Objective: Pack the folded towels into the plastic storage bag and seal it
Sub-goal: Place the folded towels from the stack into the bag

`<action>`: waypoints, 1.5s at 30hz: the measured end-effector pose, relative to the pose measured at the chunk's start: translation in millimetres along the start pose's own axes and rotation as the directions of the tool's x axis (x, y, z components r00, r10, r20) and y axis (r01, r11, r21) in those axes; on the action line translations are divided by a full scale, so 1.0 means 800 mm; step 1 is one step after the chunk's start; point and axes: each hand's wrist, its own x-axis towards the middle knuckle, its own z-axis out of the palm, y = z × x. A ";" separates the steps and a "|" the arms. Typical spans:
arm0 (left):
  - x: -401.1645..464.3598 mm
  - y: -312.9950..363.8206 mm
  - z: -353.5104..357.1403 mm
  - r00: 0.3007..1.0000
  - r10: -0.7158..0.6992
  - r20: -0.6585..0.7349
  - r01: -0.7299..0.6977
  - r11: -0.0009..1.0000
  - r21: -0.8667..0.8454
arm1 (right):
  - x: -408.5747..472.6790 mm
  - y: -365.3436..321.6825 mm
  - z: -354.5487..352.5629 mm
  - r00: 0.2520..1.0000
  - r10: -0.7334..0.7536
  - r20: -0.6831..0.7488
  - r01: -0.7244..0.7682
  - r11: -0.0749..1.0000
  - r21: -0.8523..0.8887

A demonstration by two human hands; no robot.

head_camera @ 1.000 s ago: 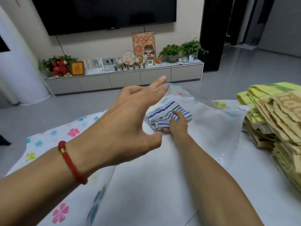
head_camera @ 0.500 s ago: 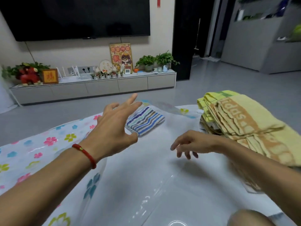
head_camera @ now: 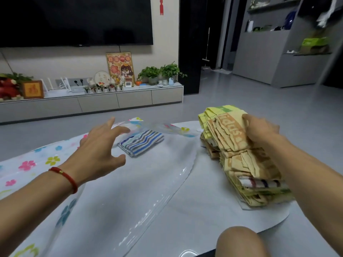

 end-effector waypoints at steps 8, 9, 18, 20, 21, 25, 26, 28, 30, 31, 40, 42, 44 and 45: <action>-0.014 0.006 0.003 1.000 -0.028 -0.001 0.028 0.999 -0.020 | -0.035 0.006 -0.090 0.904 -0.309 0.296 0.086 0.809 0.582; -0.018 0.007 0.003 0.999 -0.033 0.001 0.033 0.999 -0.027 | -0.048 0.002 -0.106 0.905 -0.340 0.256 0.115 0.775 0.621; -0.040 0.003 -0.005 0.996 -0.080 0.035 0.081 0.996 -0.029 | -0.198 -0.201 -0.083 0.597 -0.692 0.406 0.358 0.682 0.638; -0.059 -0.004 -0.002 0.994 -0.093 0.049 0.093 0.996 0.011 | -0.207 -0.245 -0.060 0.609 -0.672 0.421 0.248 0.666 0.704; -0.073 -0.010 0.002 0.993 -0.101 0.057 0.098 0.994 0.037 | -0.207 -0.259 -0.056 0.632 -0.660 0.407 0.203 0.648 0.734; -0.135 -0.045 0.019 0.977 -0.158 0.144 0.144 0.984 0.103 | -0.203 -0.275 -0.054 0.714 -0.624 0.319 0.113 0.552 0.826; -0.145 -0.053 0.020 0.975 -0.159 0.154 0.147 0.985 0.087 | -0.204 -0.273 -0.052 0.705 -0.633 0.320 0.098 0.534 0.840; -0.152 -0.063 0.012 0.982 -0.129 0.140 0.126 0.991 0.033 | -0.210 -0.268 -0.044 0.671 -0.654 0.348 0.049 0.508 0.860; -0.142 -0.065 -0.006 0.991 -0.080 0.106 0.078 0.997 0.024 | -0.220 -0.266 -0.031 0.618 -0.679 0.396 -0.033 0.481 0.876; -0.133 -0.064 -0.017 0.994 -0.059 0.097 0.056 0.998 0.032 | -0.226 -0.268 -0.024 0.579 -0.694 0.427 -0.093 0.465 0.881; -0.087 -0.076 -0.076 0.991 0.129 0.045 -0.131 0.990 0.044 | -0.252 -0.441 0.029 0.652 -0.672 0.352 -0.490 -0.019 0.871; -0.087 -0.078 -0.076 0.991 0.128 0.033 -0.129 0.992 0.015 | -0.248 -0.483 0.053 0.733 -0.565 0.379 -0.550 -0.164 0.819; -0.089 -0.080 -0.073 0.992 0.122 0.025 -0.122 0.992 -0.015 | -0.254 -0.508 0.090 0.774 -0.487 0.404 -0.452 0.021 0.892; -0.090 -0.080 -0.071 0.992 0.126 0.022 -0.126 0.992 -0.018 | -0.264 -0.516 0.114 0.775 -0.482 0.408 -0.381 0.159 0.911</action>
